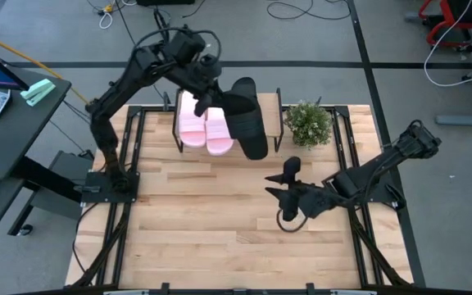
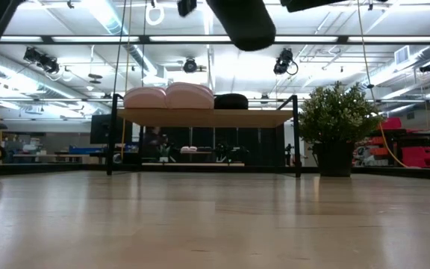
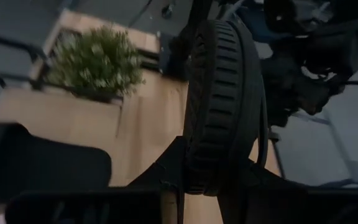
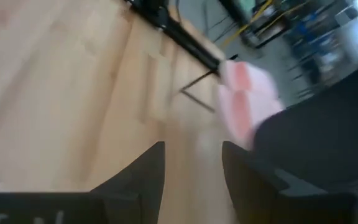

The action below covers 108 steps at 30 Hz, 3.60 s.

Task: Pick and place slides into the shelf
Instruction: Put the black slide on the shelf

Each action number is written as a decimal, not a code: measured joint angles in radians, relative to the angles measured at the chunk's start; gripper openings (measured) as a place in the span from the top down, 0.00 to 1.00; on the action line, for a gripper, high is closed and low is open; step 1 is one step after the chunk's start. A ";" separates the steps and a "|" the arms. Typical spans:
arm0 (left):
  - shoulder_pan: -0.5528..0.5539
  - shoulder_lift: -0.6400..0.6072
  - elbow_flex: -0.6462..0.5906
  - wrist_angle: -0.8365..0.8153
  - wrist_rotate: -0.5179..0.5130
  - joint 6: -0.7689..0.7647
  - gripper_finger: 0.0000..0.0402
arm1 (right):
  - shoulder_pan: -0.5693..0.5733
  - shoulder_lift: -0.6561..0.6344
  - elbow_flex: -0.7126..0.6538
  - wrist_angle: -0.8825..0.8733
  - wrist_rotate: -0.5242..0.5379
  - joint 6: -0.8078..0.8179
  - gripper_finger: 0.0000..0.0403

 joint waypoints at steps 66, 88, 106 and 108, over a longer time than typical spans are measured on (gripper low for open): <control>-0.038 0.096 -0.001 -0.081 0.354 -0.224 0.85 | 0.206 0.261 0.237 0.118 0.480 -0.920 0.29; -0.076 0.096 -0.001 -0.038 0.361 -0.217 0.85 | 0.096 0.298 0.237 0.050 0.359 -0.861 0.38; -0.074 0.096 -0.001 -0.035 0.325 -0.215 0.84 | 0.080 0.302 0.237 0.113 0.357 -0.838 0.81; -0.075 0.096 -0.001 -0.021 0.290 -0.193 0.83 | 0.080 0.302 0.237 0.124 0.366 -0.824 0.81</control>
